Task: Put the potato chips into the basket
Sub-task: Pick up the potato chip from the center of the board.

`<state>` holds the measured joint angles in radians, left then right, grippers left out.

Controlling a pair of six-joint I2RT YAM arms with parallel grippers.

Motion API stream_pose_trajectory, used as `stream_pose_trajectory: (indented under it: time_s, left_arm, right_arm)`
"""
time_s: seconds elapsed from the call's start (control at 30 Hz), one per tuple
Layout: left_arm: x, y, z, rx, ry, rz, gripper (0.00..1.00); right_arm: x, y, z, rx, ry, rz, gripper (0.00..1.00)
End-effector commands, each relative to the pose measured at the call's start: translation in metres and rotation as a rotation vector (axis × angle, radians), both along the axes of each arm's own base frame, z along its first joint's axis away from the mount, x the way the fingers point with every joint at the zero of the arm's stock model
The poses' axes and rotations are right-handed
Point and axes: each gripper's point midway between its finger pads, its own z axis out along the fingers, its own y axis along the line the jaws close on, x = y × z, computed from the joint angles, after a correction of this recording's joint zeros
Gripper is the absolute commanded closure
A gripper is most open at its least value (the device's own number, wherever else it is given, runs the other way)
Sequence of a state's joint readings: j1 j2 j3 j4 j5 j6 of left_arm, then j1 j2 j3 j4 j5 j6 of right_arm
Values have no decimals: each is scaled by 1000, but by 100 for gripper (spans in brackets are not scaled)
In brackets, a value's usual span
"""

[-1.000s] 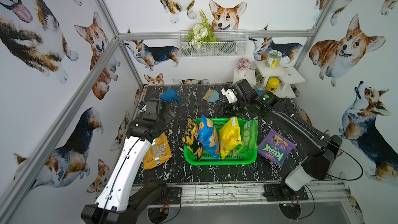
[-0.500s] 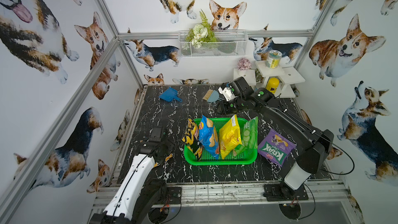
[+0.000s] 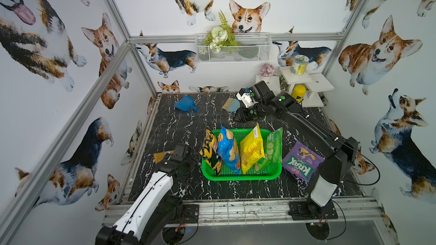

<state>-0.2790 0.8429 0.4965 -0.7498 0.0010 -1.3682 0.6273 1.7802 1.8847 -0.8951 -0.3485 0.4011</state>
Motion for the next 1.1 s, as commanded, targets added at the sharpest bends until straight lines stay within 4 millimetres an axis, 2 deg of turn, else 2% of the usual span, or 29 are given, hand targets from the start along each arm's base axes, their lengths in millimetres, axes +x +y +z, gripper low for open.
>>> stream_pose_trajectory:
  time_s: [0.0, 0.17, 0.4, 0.8, 1.07]
  left_arm:
    - [2, 3, 1, -30, -51, 174, 18]
    - [-1, 7, 0, -19, -68, 228, 18]
    - [4, 26, 8, 53, -118, 314, 19]
    - [-6, 30, -16, 39, -60, 437, 27]
    - [-3, 52, -20, 114, -79, 477, 34]
  right_arm:
    - [1, 5, 7, 7, -6, 34, 57]
    - [3, 6, 13, 17, -11, 17, 57]
    - [-1, -3, 11, -6, -16, 2, 57]
    - [4, -10, 11, -19, -15, -7, 57]
    - [5, -12, 11, -28, -17, 1, 57]
